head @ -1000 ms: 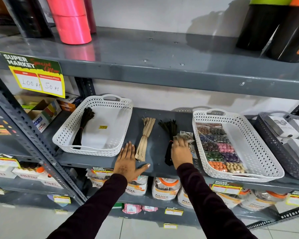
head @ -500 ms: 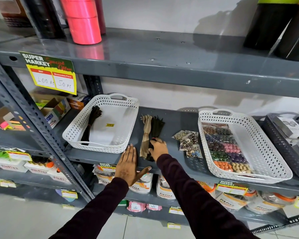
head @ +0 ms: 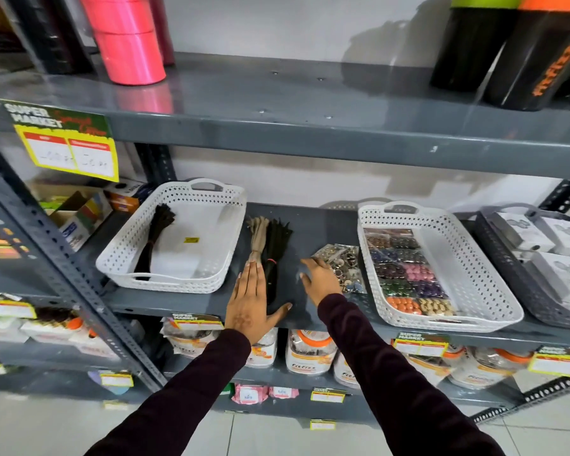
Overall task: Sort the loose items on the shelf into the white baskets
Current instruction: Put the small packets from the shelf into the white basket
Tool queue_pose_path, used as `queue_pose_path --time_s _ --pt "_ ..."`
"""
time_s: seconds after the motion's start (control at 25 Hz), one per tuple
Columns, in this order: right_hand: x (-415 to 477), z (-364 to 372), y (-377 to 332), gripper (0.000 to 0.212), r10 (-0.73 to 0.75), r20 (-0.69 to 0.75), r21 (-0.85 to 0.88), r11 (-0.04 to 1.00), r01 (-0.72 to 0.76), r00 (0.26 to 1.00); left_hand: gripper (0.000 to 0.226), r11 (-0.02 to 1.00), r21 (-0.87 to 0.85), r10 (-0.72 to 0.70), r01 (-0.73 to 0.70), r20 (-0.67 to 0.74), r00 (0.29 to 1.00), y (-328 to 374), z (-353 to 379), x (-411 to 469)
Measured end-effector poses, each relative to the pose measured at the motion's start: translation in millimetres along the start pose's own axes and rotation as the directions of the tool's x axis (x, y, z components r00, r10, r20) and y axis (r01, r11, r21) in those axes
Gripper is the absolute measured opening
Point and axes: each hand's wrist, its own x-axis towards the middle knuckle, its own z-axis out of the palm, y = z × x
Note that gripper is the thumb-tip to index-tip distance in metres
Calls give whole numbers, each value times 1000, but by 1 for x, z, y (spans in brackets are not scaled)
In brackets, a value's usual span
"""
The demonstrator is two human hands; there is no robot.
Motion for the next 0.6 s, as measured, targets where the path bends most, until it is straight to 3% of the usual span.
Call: queue_pose_path --time_s 0.08,0.16,0.28,0.48,0.6 --pt "-6 -10 24 44 76 -60 -70 994 -81 995 95 999 -27 46 -45 30 998 19 3 7" --pt "-7 -15 44 49 138 -29 -170 975 -141 990 91 994 -19 111 -110 74 991 37 13 10" --pt "-8 -19 57 55 107 112 -278 958 -72 988 89 981 5 189 -192 139 972 54 36 11" --pt "-10 -29 42 34 53 6 -423 905 -46 999 97 982 12 184 -188 146 972 55 48 11" --pt "-19 -45 26 28 24 34 -464 886 -6 999 101 979 26 198 -203 125 972 54 48 12"
